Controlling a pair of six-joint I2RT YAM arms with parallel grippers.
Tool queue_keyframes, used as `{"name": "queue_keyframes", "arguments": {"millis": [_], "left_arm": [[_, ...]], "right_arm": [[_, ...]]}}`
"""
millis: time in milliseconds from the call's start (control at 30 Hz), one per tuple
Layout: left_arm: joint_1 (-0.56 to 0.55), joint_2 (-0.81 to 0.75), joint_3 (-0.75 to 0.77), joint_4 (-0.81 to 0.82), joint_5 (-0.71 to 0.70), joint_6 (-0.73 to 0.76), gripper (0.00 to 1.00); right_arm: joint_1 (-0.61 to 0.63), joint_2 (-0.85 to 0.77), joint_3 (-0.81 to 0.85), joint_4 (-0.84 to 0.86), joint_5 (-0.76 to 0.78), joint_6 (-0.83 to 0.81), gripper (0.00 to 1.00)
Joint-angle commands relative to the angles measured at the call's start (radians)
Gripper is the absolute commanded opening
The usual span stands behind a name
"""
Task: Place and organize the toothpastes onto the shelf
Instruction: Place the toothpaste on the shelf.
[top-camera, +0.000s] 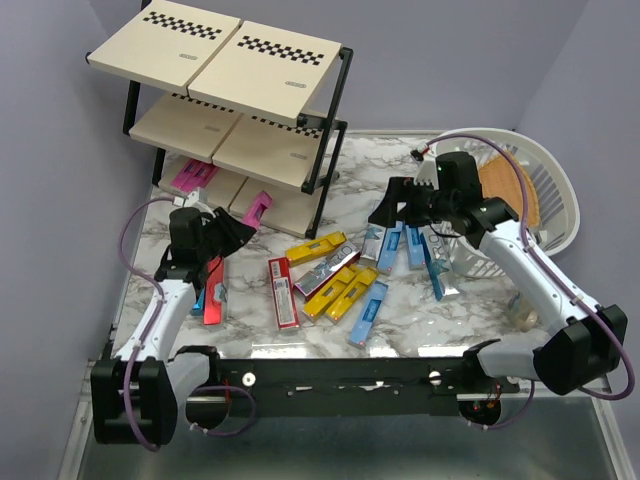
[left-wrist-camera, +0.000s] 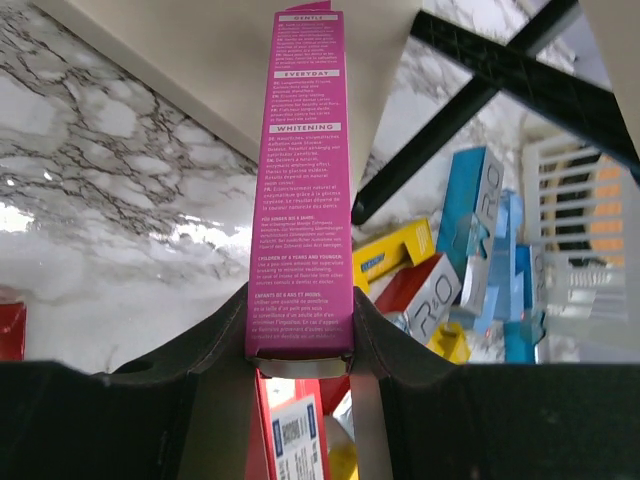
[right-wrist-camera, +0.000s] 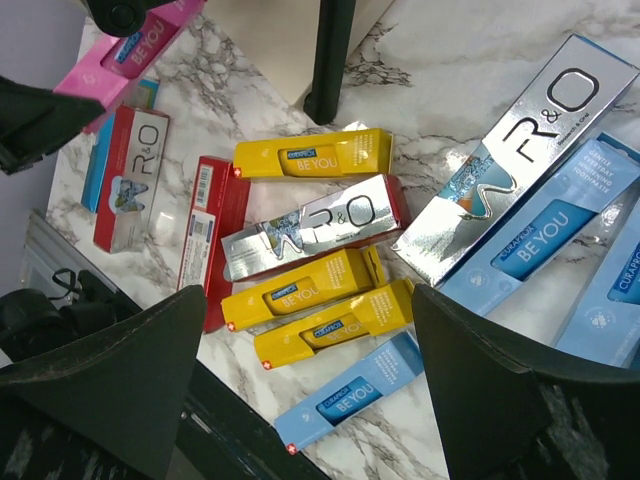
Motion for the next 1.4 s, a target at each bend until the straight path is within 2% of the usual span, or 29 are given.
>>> {"name": "queue_keyframes", "arguments": {"millis": [0,100,233,367,500,600,733,933,1067,1267,1367], "left_arm": [[0.083,0.095,0.022,0.213,0.027,-0.146,0.0],[0.117,0.16,0.074,0.228,0.012,-0.152,0.0],[0.216,0.263,0.119,0.317,0.061,-0.233,0.03],[0.25,0.379,0.202,0.349,0.067,-0.258,0.03],[0.279,0.538,0.248,0.46,0.13,-0.362,0.03],[0.289,0.653,0.323,0.466,0.186,-0.392,0.03],[0.306,0.734,0.386,0.479,0.208,-0.414,0.04],[0.316,0.787,0.472,0.33,0.147,-0.348,0.15],[0.318,0.836,0.512,0.287,0.16,-0.347,0.32],[0.321,0.866,0.553,0.178,0.131,-0.304,0.42],[0.326,0.87,0.561,0.153,0.116,-0.305,0.52]], "right_arm": [[-0.006,-0.026,-0.004,0.018,-0.038,-0.05,0.92],[-0.009,-0.049,-0.035,0.043,-0.061,-0.068,0.92],[-0.008,-0.072,-0.05,0.038,-0.067,-0.078,0.92],[-0.008,-0.091,-0.043,0.023,-0.04,-0.098,0.92],[-0.009,-0.077,-0.007,-0.013,-0.029,-0.102,0.92],[-0.009,-0.069,-0.017,0.006,-0.03,-0.101,0.92],[-0.009,-0.059,-0.007,-0.002,-0.021,-0.099,0.92],[-0.009,-0.062,-0.004,-0.028,0.014,-0.137,0.92],[-0.009,-0.042,0.008,-0.034,0.026,-0.139,0.92],[-0.009,-0.019,0.039,-0.043,0.04,-0.153,0.92],[-0.008,-0.011,0.039,-0.043,0.043,-0.156,0.92]]}}
